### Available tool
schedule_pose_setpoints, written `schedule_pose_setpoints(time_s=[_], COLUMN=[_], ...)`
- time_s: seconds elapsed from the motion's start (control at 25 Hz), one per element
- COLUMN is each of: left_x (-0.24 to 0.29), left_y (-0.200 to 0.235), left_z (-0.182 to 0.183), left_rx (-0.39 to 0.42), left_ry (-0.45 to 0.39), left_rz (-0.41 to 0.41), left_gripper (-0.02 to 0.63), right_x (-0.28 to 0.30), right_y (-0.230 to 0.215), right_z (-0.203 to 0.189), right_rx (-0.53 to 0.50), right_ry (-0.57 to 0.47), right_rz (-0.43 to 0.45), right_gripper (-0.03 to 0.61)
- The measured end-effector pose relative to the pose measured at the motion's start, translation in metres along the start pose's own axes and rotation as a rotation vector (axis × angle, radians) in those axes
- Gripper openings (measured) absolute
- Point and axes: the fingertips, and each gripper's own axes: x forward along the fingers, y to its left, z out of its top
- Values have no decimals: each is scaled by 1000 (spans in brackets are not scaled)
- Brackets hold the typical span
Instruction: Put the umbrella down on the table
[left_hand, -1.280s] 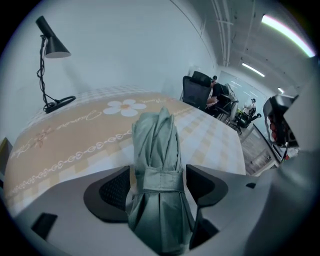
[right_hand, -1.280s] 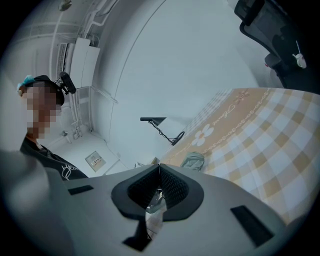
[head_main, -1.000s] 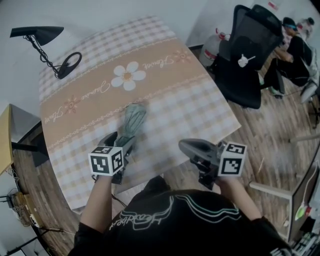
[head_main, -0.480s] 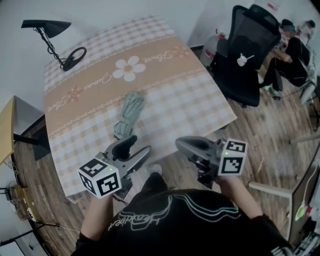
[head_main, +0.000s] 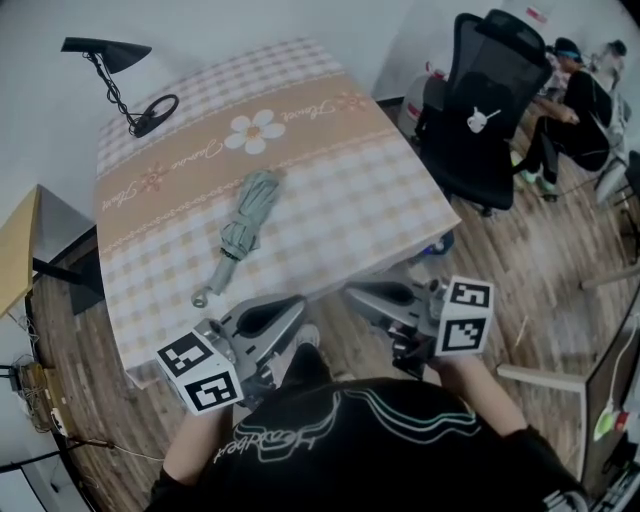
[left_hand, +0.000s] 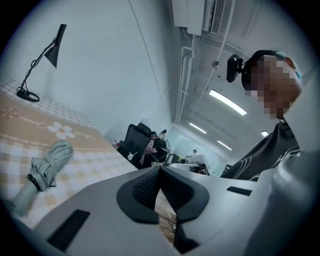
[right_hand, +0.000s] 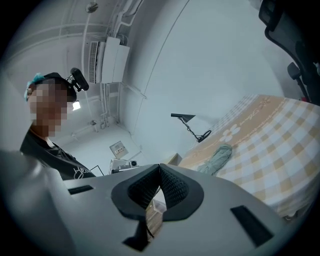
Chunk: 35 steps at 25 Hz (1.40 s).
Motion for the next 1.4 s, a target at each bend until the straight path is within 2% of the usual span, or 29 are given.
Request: schedule_pose_setpoints(time_s=[0.28,0.56,1.4], left_x=[-4,-3,-16], left_y=[-30,-53,-117], left_z=[-6,-9,-25], left_rx=[29,78,130], left_ry=[-25,-28,-80], left_rz=[25,54,69], left_gripper=[-3,-3,-3], right_x=[-17,-33,-64], right_y=[25,49,105], right_z=[-7,-9,-31], right_rx=[-21,-95,-168], right_ry=[-11,-20,8], right_rz=[32,46,79], right_gripper=[11,11,11])
